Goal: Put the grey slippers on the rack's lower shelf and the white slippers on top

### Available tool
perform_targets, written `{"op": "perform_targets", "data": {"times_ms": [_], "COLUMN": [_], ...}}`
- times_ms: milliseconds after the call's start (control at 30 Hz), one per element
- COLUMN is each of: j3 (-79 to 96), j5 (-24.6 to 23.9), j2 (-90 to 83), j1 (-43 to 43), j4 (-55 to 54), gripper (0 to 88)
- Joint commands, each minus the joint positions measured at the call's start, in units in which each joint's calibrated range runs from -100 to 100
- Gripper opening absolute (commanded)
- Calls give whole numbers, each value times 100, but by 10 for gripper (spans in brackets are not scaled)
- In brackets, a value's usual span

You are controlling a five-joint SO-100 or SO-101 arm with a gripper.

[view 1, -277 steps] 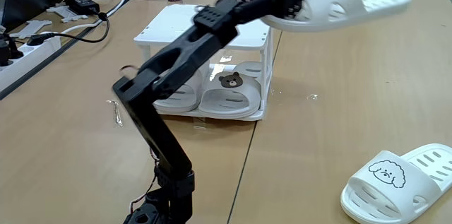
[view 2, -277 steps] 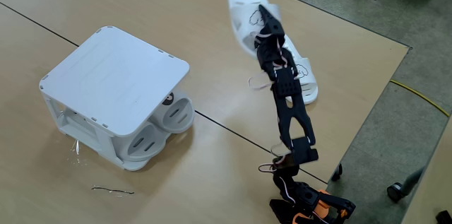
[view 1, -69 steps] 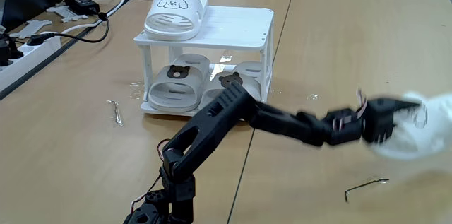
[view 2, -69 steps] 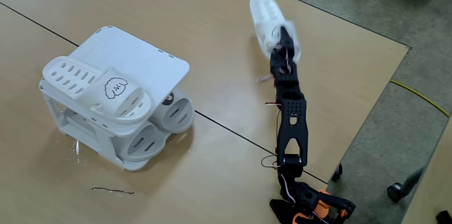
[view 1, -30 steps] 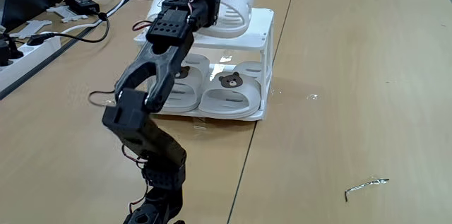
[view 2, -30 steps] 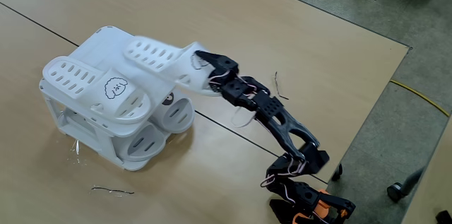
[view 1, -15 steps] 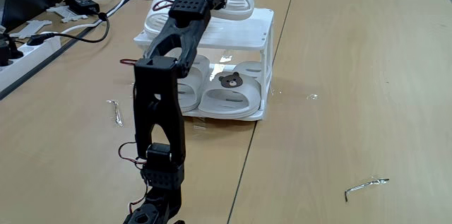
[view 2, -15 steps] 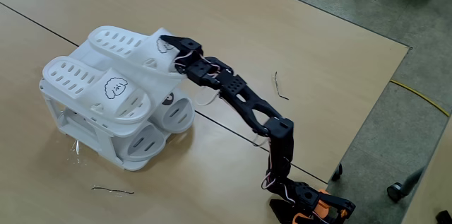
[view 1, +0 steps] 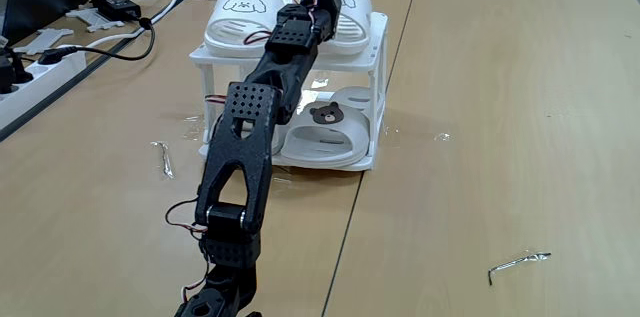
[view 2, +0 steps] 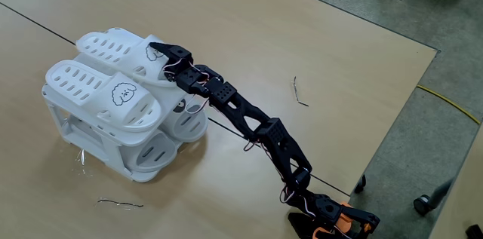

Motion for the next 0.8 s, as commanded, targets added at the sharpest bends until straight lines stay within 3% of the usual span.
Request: {"op": "perform_targets", "data": {"times_ms": [0,267,567,767], "j3": [-612,38,2185,4494], "j5": [42,42,42,42], "j2": [-208,-797,-2538,-4305], "j1": [-72,-72,-31,-23], "j4": [-225,-190,-208,-216], "gripper": [251,273,268,268]}}
